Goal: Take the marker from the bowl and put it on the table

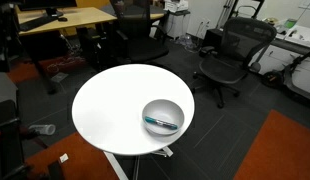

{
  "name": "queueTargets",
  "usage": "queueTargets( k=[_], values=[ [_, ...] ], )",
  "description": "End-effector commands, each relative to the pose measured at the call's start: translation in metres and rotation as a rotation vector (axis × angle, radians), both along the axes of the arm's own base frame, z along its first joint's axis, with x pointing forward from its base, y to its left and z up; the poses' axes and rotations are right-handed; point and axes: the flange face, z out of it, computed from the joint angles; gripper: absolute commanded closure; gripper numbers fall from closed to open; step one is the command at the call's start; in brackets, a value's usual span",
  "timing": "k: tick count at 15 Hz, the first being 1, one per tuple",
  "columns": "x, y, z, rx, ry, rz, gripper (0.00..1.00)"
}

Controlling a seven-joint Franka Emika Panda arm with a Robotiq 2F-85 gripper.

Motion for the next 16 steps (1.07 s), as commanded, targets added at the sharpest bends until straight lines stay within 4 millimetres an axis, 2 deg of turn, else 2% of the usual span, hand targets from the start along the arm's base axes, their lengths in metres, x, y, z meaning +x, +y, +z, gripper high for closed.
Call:
queueTargets(
  k=[1, 8, 13, 16],
  values=[
    [0.0, 0.0, 0.0, 0.0, 0.0, 0.0, 0.0],
    [0.003, -0.001, 0.0, 0.001, 0.002, -0.001, 0.0],
    [0.026, -0.01, 0.001, 0.012, -0.068, -0.057, 0.0],
    [0.045, -0.022, 0.005, -0.002, -0.133, -0.152, 0.0]
  ],
)
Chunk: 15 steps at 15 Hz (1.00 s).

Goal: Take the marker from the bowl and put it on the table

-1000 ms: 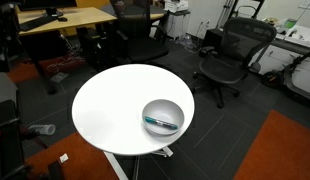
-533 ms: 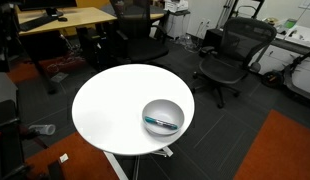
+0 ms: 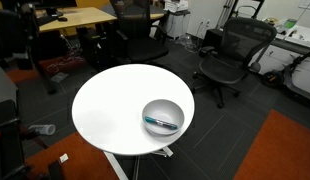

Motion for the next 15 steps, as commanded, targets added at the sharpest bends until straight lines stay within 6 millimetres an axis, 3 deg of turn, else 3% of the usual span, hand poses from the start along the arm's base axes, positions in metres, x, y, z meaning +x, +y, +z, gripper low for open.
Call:
queueTargets(
  k=[1, 8, 15],
  values=[
    [0.028, -0.019, 0.005, -0.002, -0.068, -0.139, 0.0],
    [0.081, -0.064, -0.008, 0.016, -0.196, -0.403, 0.0],
    [0.132, -0.093, -0.04, -0.014, -0.279, -0.582, 0.0]
  ],
)
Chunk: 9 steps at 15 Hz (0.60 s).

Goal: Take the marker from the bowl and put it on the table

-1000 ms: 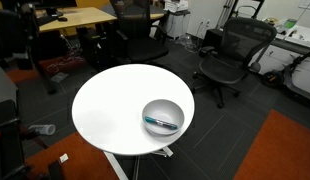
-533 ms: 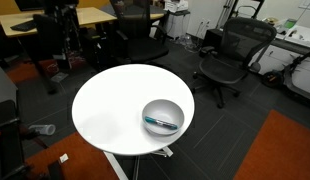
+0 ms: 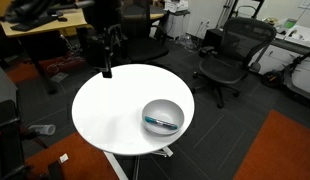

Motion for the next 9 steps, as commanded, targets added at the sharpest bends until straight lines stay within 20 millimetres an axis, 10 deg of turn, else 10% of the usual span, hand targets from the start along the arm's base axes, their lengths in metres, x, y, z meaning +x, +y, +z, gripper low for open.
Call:
queueTargets(
  k=[1, 9],
  values=[
    [0.031, -0.012, -0.013, -0.012, -0.028, -0.105, 0.0],
    [0.073, -0.04, -0.06, -0.04, -0.034, -0.219, 0.0]
  ],
)
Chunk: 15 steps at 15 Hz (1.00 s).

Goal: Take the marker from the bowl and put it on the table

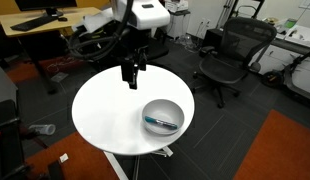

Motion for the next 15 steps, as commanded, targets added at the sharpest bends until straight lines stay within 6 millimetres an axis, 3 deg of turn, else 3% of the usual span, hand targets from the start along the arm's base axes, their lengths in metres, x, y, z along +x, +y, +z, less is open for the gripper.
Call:
queueTargets(
  k=[1, 15],
  values=[
    [0.022, -0.015, -0.019, -0.006, -0.02, -0.031, 0.0],
    [0.062, -0.054, -0.111, 0.05, -0.037, -0.068, 0.0]
  ],
)
